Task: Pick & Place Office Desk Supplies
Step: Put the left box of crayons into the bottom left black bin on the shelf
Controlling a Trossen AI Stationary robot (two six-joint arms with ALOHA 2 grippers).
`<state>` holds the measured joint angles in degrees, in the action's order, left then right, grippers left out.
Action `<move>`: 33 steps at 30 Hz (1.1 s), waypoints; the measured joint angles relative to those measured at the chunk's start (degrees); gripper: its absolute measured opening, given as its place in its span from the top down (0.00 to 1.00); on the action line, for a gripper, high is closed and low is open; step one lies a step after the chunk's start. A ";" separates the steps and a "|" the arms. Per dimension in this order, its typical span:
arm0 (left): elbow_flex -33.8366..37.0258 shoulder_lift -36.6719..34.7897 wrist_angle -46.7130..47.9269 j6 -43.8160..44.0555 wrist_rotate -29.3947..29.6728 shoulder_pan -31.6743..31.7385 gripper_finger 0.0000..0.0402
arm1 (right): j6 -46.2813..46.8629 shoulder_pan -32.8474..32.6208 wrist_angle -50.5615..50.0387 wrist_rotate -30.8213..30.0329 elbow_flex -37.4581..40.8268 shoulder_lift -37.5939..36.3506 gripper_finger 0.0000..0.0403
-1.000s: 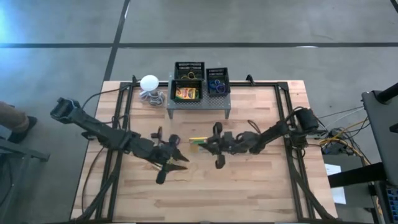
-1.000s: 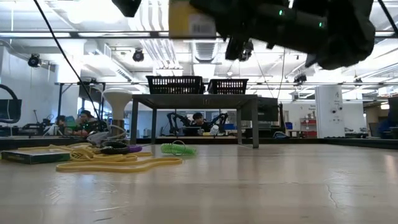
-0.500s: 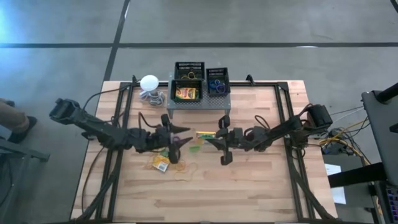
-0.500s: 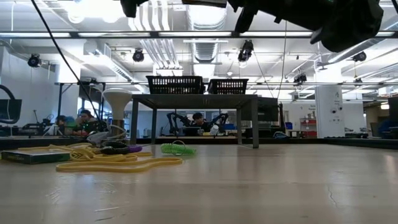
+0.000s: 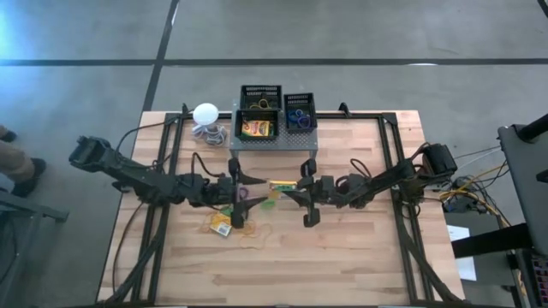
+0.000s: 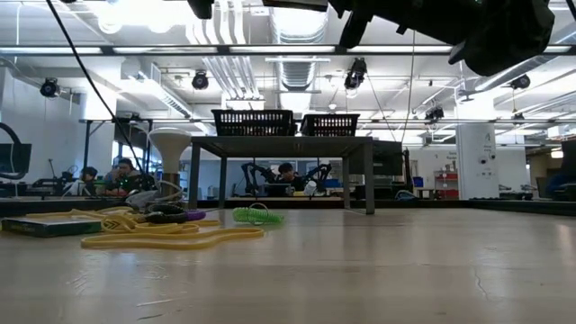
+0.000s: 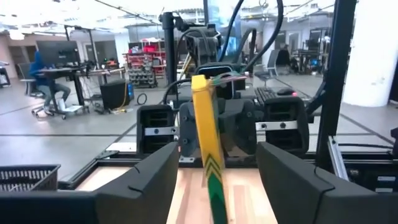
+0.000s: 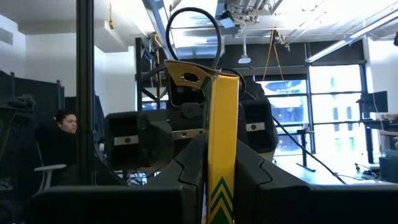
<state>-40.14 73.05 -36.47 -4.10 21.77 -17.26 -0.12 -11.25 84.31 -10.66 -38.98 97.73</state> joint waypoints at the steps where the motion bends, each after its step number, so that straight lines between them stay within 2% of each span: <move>1: -0.02 0.74 -1.24 0.00 -0.01 0.09 0.46 | 0.00 0.00 0.02 0.00 0.00 0.00 0.91; 8: -0.02 6.40 -9.15 -0.61 1.77 0.37 0.47 | 0.09 0.00 0.30 0.02 0.00 0.02 0.90; 11: -0.07 6.93 -10.90 -0.45 2.40 0.43 0.52 | -0.02 0.00 0.28 0.02 0.00 0.02 0.90; 23: -0.46 7.22 -10.22 0.00 0.51 0.57 0.92 | -0.10 0.00 0.00 0.22 0.00 0.02 0.90; 28: -0.46 7.16 -9.40 -0.02 0.55 0.52 0.94 | -2.38 -0.02 -2.63 0.20 0.00 -0.22 0.88; 31: -0.46 6.52 -6.53 -0.02 0.53 0.42 0.94 | -2.98 0.04 -10.25 -0.56 0.01 -1.51 0.82; 33: -0.52 4.87 -2.52 0.26 1.70 0.37 0.94 | -3.12 0.06 -18.60 -4.02 0.05 -4.53 0.76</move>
<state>-40.66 77.92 -38.99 -3.84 23.47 -16.88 -3.24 -11.18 65.72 -14.67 -38.93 93.20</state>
